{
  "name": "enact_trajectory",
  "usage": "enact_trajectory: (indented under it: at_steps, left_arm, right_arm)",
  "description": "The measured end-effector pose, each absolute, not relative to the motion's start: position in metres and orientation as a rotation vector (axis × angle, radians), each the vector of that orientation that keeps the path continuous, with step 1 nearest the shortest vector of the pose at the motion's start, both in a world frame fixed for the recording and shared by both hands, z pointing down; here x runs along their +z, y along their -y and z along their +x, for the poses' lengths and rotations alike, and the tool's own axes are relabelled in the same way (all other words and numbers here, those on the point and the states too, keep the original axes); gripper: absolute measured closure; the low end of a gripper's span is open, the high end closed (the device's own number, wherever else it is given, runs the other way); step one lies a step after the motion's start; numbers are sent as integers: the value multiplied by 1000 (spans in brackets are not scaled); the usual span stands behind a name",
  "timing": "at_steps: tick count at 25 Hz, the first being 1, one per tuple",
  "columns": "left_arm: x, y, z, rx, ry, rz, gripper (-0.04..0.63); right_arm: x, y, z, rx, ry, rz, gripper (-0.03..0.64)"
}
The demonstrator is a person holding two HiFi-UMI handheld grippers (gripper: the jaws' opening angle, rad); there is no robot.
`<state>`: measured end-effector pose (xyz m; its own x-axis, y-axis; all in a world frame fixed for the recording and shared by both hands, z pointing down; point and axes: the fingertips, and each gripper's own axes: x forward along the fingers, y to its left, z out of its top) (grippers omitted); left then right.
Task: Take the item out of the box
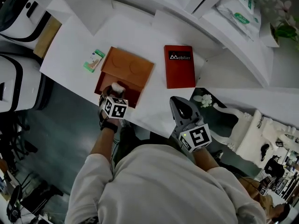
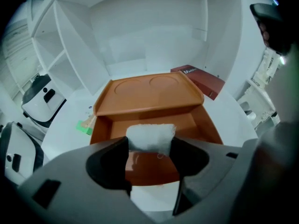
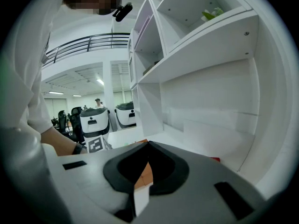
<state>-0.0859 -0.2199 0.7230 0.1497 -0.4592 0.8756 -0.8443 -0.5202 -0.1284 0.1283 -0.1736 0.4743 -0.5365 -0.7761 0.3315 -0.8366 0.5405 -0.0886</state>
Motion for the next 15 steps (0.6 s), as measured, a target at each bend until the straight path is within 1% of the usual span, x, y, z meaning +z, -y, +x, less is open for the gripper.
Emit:
enact_trajectory:
  at_steps: [15]
  left_arm:
    - [594,212,-102,864,1399,2275,319]
  right_arm:
    - [439,159,83,232,2599,1319,594]
